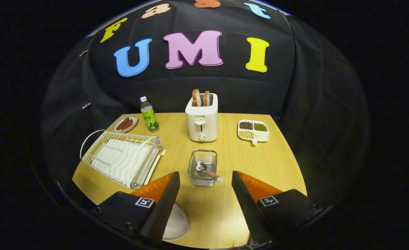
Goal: Take the plate from the dish rack, then take the spoon from the basket and place it into the plate.
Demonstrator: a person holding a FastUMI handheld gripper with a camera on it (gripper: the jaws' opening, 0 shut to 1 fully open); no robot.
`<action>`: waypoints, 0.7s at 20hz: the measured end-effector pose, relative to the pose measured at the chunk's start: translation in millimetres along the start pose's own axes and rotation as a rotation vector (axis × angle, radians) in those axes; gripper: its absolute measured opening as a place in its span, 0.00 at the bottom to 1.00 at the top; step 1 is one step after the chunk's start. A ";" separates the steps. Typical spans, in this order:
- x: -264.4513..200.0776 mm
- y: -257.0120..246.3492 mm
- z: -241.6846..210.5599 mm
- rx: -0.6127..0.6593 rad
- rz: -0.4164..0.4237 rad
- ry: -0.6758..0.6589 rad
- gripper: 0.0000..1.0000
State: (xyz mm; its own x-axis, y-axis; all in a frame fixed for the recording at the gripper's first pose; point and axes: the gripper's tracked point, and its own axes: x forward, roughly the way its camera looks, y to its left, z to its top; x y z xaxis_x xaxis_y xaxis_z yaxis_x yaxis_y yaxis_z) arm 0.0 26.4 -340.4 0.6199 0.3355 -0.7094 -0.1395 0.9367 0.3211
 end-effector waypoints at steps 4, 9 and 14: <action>35.8 -13.4 -14.5 -0.051 0.031 0.076 0.83; 61.4 -12.0 -24.2 -0.093 0.101 0.126 0.78; 76.2 -8.9 -32.8 -0.101 0.130 0.165 0.68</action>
State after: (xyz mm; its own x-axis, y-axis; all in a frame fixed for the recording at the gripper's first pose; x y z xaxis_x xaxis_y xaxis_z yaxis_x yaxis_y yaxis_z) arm 23.1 47.0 -417.9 0.4580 0.4583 -0.7617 -0.2919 0.8869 0.3581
